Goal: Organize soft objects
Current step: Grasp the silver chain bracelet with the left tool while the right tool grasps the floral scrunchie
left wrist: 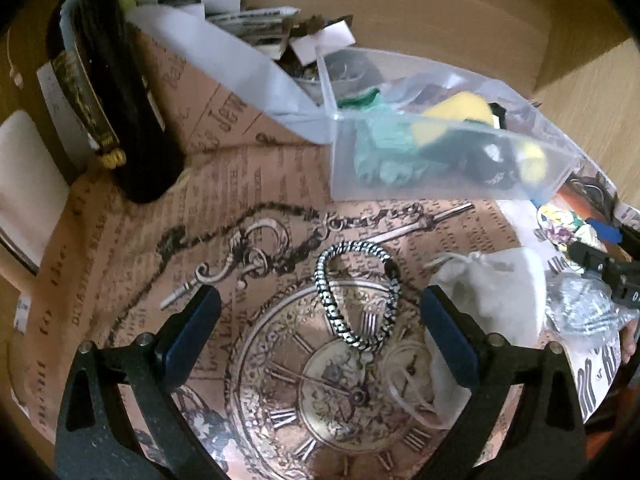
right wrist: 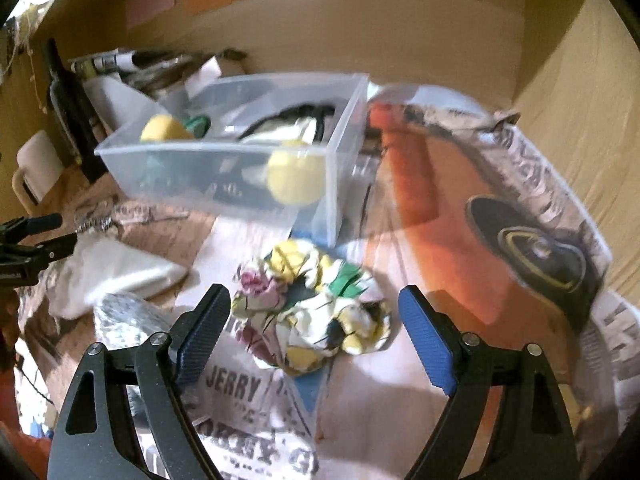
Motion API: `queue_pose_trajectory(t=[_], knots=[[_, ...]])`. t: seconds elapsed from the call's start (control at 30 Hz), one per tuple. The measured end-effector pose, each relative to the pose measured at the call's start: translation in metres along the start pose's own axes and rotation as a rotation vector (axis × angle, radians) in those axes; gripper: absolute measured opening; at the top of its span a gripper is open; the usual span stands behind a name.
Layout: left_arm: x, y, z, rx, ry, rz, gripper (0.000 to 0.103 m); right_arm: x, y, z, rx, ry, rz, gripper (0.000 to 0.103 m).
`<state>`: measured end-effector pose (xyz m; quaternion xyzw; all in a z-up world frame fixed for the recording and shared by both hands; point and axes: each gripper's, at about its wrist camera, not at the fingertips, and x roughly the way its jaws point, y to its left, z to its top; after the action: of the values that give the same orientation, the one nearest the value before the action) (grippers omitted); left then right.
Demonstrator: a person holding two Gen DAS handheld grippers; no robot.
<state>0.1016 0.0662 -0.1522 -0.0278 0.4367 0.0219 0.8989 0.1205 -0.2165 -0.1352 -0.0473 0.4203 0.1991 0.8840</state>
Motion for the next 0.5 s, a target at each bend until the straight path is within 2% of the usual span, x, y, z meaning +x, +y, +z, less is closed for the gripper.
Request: queue_pose_trajectory(t=[0.03, 0.1, 0.13, 0.2, 0.27, 0.3, 0.37, 0.43, 0.5], knots=[[0.001, 0.0, -0.001, -0.005, 0.004, -0.008, 0.099, 0.003, 0.0, -0.001, -0.002, 0.01, 0.005, 0.083], [0.004, -0.002, -0.003, -0.005, 0.016, -0.019, 0.085, 0.007, 0.003, -0.003, -0.013, 0.024, -0.002, 0.079], [0.006, -0.004, -0.003, 0.006, 0.023, -0.016, 0.077, 0.007, 0.004, -0.003, -0.012, 0.025, -0.002, 0.073], [0.009, -0.006, -0.001, 0.022, 0.008, -0.002, 0.072, 0.007, 0.005, -0.003, -0.022, 0.024, 0.001, 0.062], [0.009, -0.009, -0.001, 0.032, 0.005, -0.01, 0.057, 0.007, 0.006, -0.003, -0.026, 0.025, -0.004, 0.053], [0.008, -0.011, -0.001, 0.038, 0.002, -0.009, 0.054, 0.007, 0.006, -0.003, -0.028, 0.023, -0.007, 0.047], [0.007, -0.012, -0.001, 0.048, -0.001, -0.01, 0.035, 0.008, 0.006, -0.003, -0.029, 0.019, -0.014, 0.038], [0.005, -0.013, -0.001, 0.05, -0.003, -0.019, 0.028, 0.008, 0.004, -0.004, -0.024, 0.015, -0.019, 0.027], [0.001, -0.011, -0.001, 0.045, -0.01, -0.026, 0.021, 0.006, 0.003, -0.004, -0.02, 0.007, -0.021, 0.023]])
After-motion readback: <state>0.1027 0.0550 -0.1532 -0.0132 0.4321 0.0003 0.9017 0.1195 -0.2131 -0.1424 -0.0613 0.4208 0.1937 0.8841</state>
